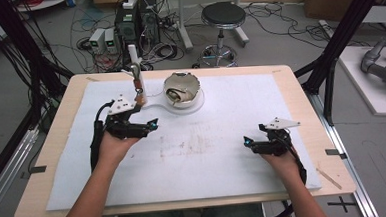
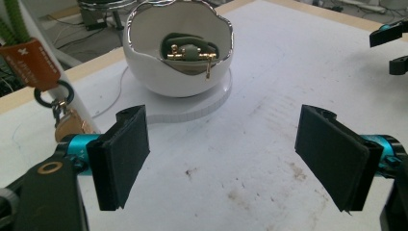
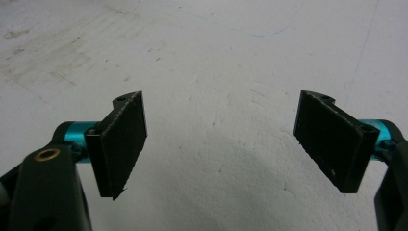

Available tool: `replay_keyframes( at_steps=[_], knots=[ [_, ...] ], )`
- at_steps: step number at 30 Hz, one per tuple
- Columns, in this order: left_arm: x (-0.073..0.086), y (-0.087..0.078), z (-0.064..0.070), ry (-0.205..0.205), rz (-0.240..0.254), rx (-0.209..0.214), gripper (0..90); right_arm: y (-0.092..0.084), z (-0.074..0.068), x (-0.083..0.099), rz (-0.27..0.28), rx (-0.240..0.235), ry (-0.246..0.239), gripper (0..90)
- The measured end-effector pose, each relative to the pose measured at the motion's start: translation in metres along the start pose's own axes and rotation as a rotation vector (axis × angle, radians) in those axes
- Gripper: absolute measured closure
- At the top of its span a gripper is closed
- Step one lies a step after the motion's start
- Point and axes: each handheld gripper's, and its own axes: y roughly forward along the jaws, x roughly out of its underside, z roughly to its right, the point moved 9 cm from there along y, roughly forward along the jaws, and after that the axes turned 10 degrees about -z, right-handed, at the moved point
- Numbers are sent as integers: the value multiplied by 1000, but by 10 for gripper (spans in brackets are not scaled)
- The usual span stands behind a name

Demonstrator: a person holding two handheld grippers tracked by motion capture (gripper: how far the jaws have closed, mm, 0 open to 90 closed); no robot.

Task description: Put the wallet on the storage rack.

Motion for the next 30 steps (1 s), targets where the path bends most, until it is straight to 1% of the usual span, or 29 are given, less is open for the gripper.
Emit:
replay_keyframes(
  at_steps=[1,2,4,6,7,14,16,23,27,30],
  knots=[
    [3,-2,0,-4,7,4,194,0,-1,0,2,-3,4,193],
    [5,-3,0,-3,10,2,193,0,-1,-1,5,-3,1,193],
    [9,-6,0,-13,29,3,194,0,-2,-2,9,-6,-3,192],
    [13,-9,1,-27,43,24,194,0,-1,-2,14,-5,-5,193],
    [15,-10,1,-33,51,28,194,-1,-1,-2,14,-7,3,192],
    [31,-18,0,-47,81,21,193,-2,2,-4,35,-13,16,193],
    [36,-19,-1,-44,78,18,193,-2,4,-4,40,-14,17,193],
    [51,-20,-2,-59,69,19,193,-3,5,-5,47,-13,16,193],
    [54,-19,-2,-54,67,18,192,-2,6,-5,49,-13,13,193],
    [55,-18,0,-38,66,22,193,-2,6,-5,49,-14,14,193]
  ],
)
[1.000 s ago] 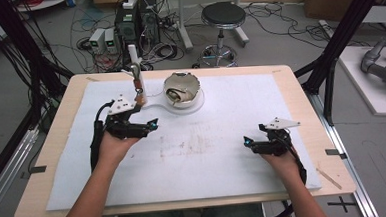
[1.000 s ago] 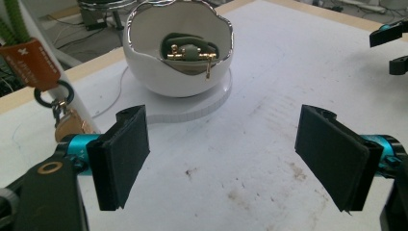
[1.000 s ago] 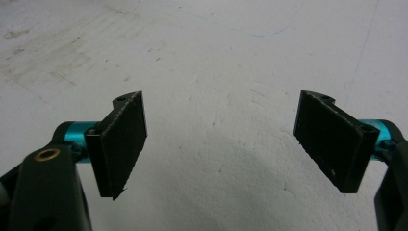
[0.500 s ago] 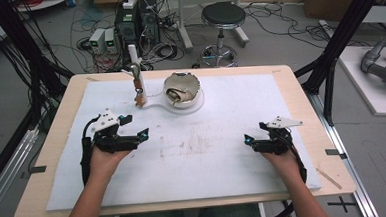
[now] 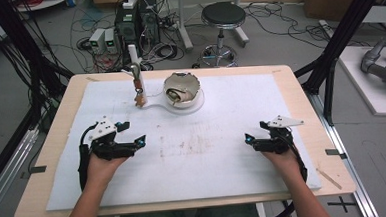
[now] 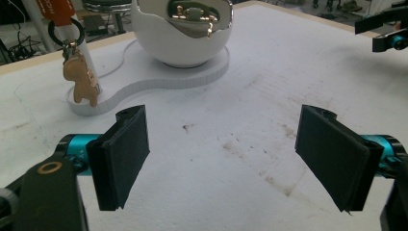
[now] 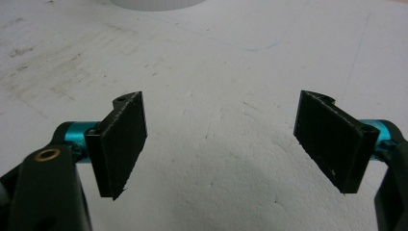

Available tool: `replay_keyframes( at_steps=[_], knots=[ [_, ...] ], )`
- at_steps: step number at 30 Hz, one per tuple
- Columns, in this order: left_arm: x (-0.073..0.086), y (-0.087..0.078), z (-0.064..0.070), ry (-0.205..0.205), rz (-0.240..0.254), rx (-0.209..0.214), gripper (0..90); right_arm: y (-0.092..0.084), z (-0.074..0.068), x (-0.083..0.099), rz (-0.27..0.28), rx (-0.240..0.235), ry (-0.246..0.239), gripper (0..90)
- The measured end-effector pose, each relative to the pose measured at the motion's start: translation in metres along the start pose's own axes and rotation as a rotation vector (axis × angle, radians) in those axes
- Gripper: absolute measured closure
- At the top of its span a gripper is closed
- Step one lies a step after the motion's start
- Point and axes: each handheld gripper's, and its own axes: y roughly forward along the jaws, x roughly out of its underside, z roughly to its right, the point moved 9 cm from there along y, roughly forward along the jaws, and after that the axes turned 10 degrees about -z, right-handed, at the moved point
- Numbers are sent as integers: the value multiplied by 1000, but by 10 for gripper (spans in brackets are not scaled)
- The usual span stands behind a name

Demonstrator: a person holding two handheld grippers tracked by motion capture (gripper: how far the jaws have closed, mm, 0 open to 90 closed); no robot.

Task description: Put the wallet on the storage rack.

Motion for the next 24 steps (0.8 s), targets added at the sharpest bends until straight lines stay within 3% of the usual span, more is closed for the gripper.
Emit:
replay_keyframes(
  at_steps=[24],
  knots=[
    [7,-4,-9,-24,-4,-22,193,1,-2,-1,-18,6,-18,193]
  ],
)
